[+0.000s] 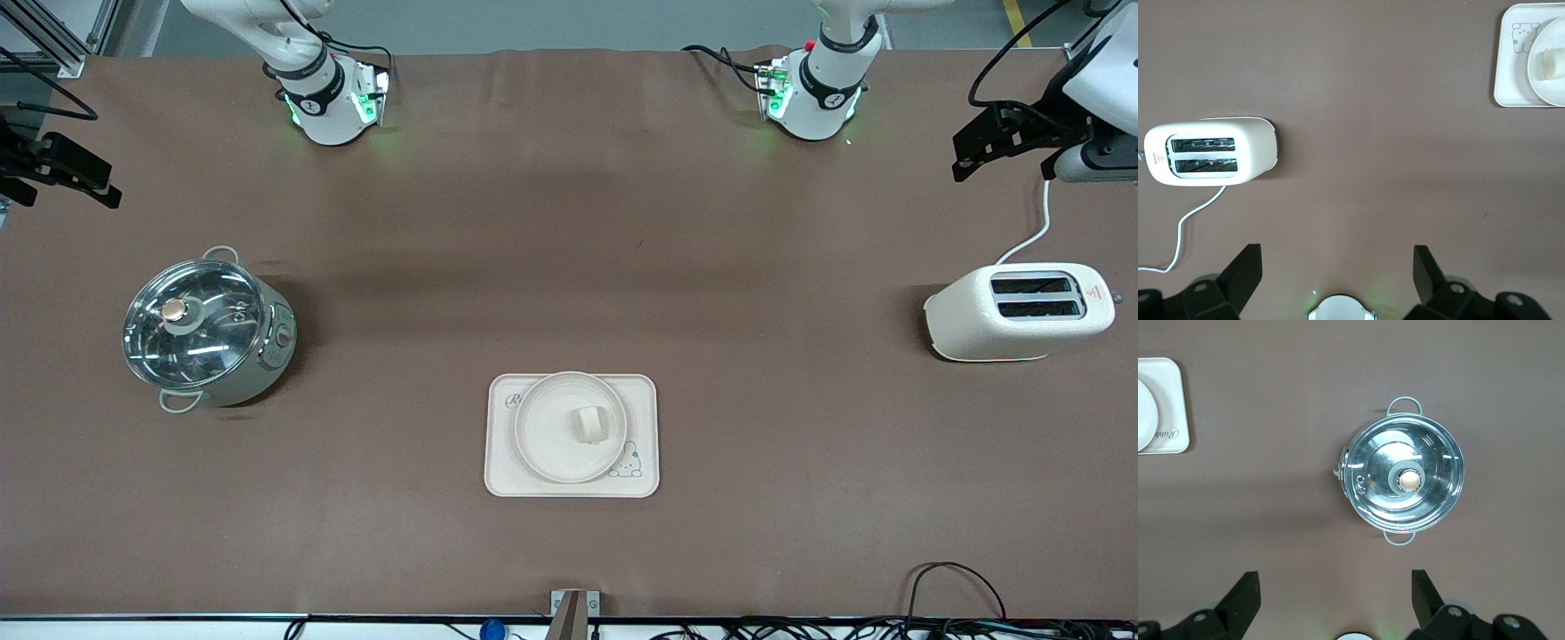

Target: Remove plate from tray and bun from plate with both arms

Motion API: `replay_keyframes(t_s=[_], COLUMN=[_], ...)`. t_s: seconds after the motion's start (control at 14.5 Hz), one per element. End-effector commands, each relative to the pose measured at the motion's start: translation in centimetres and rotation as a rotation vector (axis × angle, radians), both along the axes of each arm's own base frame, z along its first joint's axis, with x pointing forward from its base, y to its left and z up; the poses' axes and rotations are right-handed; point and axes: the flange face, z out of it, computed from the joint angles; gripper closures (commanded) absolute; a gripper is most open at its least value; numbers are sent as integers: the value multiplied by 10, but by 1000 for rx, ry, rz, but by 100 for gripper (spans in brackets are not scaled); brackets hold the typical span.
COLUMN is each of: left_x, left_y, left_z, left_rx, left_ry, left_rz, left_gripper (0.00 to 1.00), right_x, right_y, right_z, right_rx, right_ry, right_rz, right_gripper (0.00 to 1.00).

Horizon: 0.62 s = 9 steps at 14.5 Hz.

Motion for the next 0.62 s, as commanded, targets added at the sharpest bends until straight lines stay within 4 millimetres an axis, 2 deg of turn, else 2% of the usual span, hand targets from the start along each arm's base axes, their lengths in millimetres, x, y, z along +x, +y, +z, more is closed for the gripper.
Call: replay_keyframes(t_s=[0.0,0.55], left_x=[2,28], left_y=[0,-12], left_z=[5,-25], left_rx=[17,3], left_ry=[5,37], left_rz=[-10,-28], left_gripper=[0,0], right_x=[-11,-12], right_y=[1,6], right_z=[3,4], right_rx=[9,9], right_ry=[-4,-9], right_rz=[8,17], right_gripper=[0,0])
